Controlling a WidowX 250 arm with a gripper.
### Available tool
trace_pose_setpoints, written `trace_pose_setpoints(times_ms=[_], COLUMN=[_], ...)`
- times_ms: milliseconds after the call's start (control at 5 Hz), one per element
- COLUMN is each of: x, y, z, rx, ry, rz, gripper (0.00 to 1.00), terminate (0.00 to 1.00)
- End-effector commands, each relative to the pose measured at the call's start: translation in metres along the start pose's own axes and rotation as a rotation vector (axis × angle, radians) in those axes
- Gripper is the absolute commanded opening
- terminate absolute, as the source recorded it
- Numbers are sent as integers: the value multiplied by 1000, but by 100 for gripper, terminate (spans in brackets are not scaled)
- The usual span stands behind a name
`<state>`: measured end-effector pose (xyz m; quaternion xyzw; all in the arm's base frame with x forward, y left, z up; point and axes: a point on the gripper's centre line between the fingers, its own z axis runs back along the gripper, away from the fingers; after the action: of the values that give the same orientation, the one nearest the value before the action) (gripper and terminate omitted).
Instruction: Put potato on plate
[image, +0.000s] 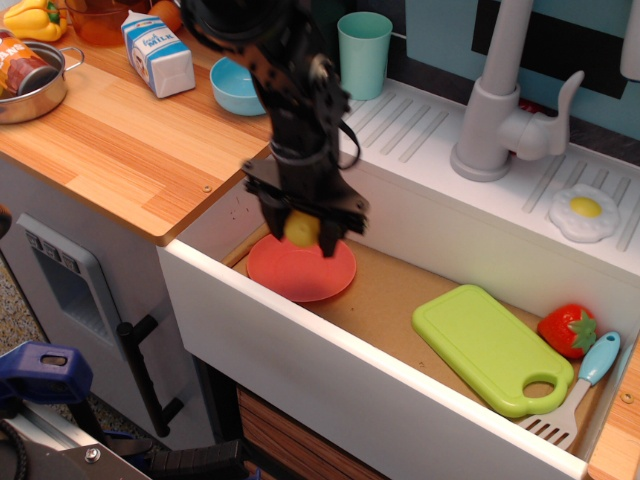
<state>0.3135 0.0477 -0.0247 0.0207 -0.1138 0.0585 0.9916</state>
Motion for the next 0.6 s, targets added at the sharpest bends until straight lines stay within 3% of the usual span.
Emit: trace_pose_setpoints(times_ms=[0,200,400], x=[8,9,9], y=[11,15,17], z=[-12,-17,-19], rx=[-28,-53,-58], ry=[-68,-67,-68], rz=[-28,-38,-46], gripper=[0,100,100], terminate=[0,0,0])
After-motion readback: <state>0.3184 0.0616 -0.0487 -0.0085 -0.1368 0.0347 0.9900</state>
